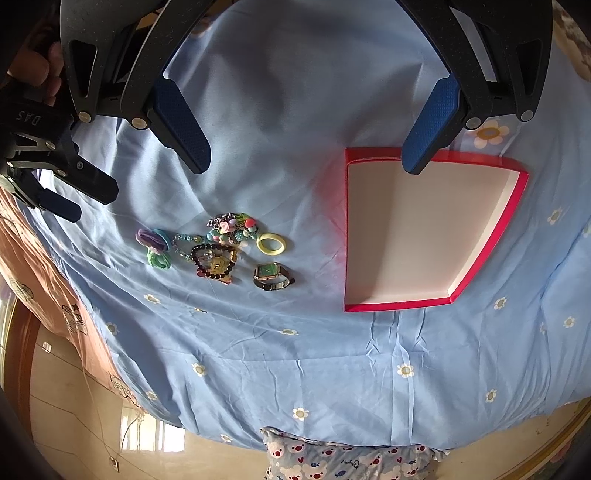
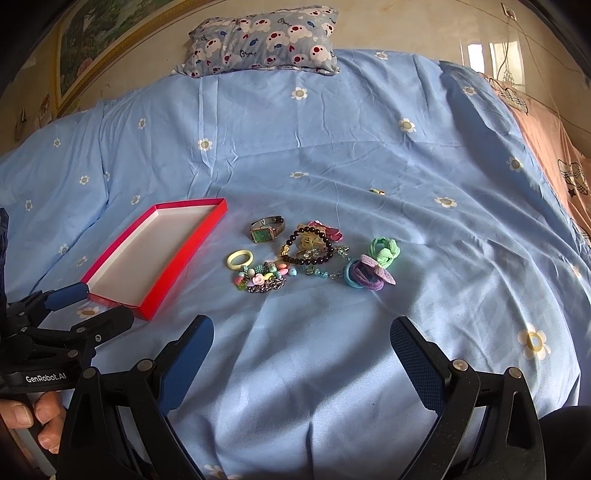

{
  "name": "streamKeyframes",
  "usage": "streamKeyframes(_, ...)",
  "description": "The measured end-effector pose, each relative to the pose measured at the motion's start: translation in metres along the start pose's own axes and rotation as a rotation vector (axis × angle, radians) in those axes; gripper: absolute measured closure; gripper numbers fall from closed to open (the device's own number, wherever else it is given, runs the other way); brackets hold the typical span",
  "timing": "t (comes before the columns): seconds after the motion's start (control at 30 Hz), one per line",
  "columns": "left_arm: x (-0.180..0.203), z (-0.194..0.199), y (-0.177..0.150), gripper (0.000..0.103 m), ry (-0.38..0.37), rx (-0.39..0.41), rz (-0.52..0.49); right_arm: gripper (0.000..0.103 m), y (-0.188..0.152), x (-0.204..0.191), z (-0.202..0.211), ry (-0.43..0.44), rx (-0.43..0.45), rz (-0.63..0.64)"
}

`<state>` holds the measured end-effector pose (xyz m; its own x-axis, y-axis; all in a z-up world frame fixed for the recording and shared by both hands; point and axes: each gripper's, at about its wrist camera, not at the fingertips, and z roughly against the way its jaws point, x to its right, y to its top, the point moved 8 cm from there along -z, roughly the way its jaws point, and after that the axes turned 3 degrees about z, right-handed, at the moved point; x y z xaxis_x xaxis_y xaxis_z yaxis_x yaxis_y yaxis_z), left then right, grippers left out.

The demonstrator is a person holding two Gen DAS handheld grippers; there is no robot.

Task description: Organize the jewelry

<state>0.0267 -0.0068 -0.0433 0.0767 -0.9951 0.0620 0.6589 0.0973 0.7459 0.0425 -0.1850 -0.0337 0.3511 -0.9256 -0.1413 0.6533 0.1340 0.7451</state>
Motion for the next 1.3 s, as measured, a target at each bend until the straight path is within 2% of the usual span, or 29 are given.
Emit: streamKeyframes(1.3, -0.0008, 0.0005, -0.0011, 0.0, 0.0, -0.002, 0.002, 0.005, 0.0015, -0.0098, 0.0007, 0.02, 0.005, 0.004)
